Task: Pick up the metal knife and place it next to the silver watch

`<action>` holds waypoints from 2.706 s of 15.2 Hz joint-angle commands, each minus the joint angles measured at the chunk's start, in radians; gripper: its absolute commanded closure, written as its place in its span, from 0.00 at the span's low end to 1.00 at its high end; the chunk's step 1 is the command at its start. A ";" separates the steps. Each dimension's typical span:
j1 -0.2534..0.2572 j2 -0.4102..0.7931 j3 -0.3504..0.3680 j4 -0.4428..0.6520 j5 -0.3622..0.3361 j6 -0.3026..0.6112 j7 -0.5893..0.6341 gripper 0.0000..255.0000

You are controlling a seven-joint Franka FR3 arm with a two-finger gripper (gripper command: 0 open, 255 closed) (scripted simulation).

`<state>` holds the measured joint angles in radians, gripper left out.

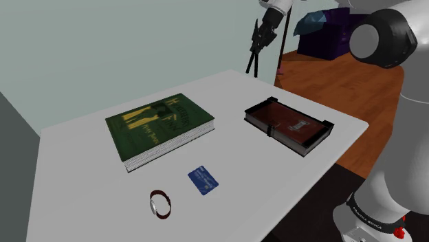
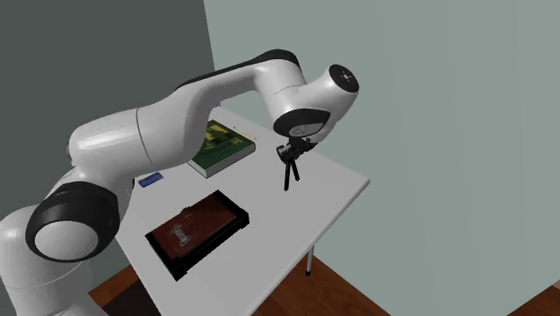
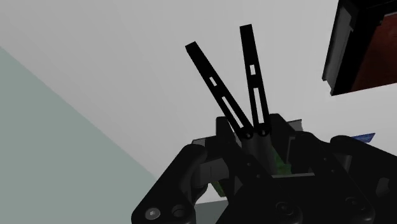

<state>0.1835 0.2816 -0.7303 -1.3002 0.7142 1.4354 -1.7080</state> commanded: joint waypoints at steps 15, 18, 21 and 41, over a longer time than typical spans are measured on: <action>0.252 -0.426 0.142 -0.284 -0.274 0.138 0.335 1.00; 0.275 -0.502 0.207 -0.334 -0.316 0.163 0.422 1.00; 0.291 -0.564 0.272 -0.370 -0.345 0.179 0.505 1.00; 0.389 -0.681 0.669 -0.321 -0.399 0.199 1.021 1.00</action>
<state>0.5677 -0.4052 -0.0784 -1.6377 0.3166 1.6374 -0.7122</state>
